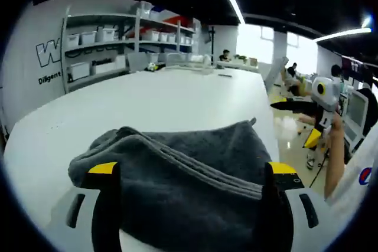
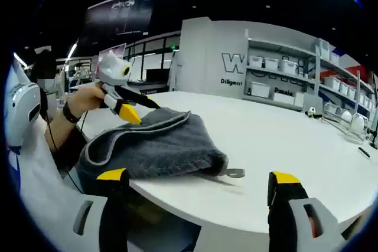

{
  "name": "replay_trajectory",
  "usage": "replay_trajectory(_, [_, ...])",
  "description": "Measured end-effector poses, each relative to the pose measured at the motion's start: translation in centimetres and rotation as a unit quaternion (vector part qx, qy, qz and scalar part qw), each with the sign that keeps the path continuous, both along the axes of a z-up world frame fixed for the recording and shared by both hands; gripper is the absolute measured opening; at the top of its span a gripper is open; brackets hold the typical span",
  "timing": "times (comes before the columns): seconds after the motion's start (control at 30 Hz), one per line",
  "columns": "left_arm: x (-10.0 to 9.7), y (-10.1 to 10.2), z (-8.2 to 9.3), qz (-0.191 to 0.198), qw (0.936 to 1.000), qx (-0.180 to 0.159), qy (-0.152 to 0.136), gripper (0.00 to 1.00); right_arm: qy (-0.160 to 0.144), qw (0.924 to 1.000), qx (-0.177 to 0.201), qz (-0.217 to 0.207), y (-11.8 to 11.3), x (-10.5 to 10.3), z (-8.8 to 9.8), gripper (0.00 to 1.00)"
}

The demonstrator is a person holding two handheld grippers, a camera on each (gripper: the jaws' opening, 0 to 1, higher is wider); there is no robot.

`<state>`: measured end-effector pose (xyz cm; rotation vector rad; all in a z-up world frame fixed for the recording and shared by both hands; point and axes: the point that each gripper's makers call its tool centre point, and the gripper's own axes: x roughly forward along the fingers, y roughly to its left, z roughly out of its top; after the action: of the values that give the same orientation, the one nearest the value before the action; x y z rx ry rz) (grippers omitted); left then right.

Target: Open the folded towel by lifting each exposed corner and separating the folded layers until the towel lies flat within the target outline without major curled edges

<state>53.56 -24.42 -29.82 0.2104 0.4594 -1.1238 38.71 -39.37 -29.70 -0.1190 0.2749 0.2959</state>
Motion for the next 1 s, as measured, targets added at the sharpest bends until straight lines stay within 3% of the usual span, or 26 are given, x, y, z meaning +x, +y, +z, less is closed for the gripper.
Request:
replay_trajectory(0.1, [0.9, -2.2, -1.3, 0.008, 0.9997, 0.020, 0.007, 0.88, 0.005, 1.0000, 0.003, -0.003, -0.6, -0.5, -0.5, 0.99])
replay_trajectory(0.2, [2.0, -2.6, -2.8, 0.017, 0.9978, 0.064, -0.006, 0.68, -0.002, 0.9999, 0.011, -0.005, -1.1, -0.8, -0.5, 0.99])
replay_trajectory(0.33, [0.8, -3.2, -4.4, 0.003, 0.9964, 0.085, -0.009, 0.50, -0.010, 0.9997, 0.018, -0.012, -1.9, -1.1, -0.6, 0.99])
replay_trajectory(0.6, [2.0, -2.6, -4.5, -0.007, 0.9911, 0.131, -0.023, 0.24, -0.005, 0.9991, 0.030, -0.028, -3.1, -0.8, -1.7, 0.99])
replay_trajectory(0.63, [2.3, -2.5, -4.5, -0.010, 0.9906, 0.134, -0.023, 0.17, -0.005, 0.9991, 0.030, -0.029, -3.1, -0.7, -1.8, 0.99])
replay_trajectory(0.67, [3.1, -1.8, -4.6, -0.010, 0.9857, 0.163, -0.043, 0.08, -0.004, 0.9991, 0.030, -0.029, -3.1, -0.6, -1.9, 0.99])
replay_trajectory(0.7, [2.9, -1.9, -4.7, -0.019, 0.9847, 0.166, -0.048, 0.07, -0.004, 0.9991, 0.031, -0.029, -3.1, -0.6, -2.0, 0.99])
replay_trajectory(0.77, [2.8, -2.1, -4.8, -0.025, 0.9870, 0.157, -0.019, 0.07, -0.004, 0.9991, 0.032, -0.027, -3.0, -0.5, -2.0, 0.99])
replay_trajectory(1.0, [4.5, -2.4, -4.4, -0.046, 0.9837, 0.171, -0.031, 0.03, -0.008, 0.9992, 0.036, -0.016, -2.3, -0.1, -1.8, 0.99])
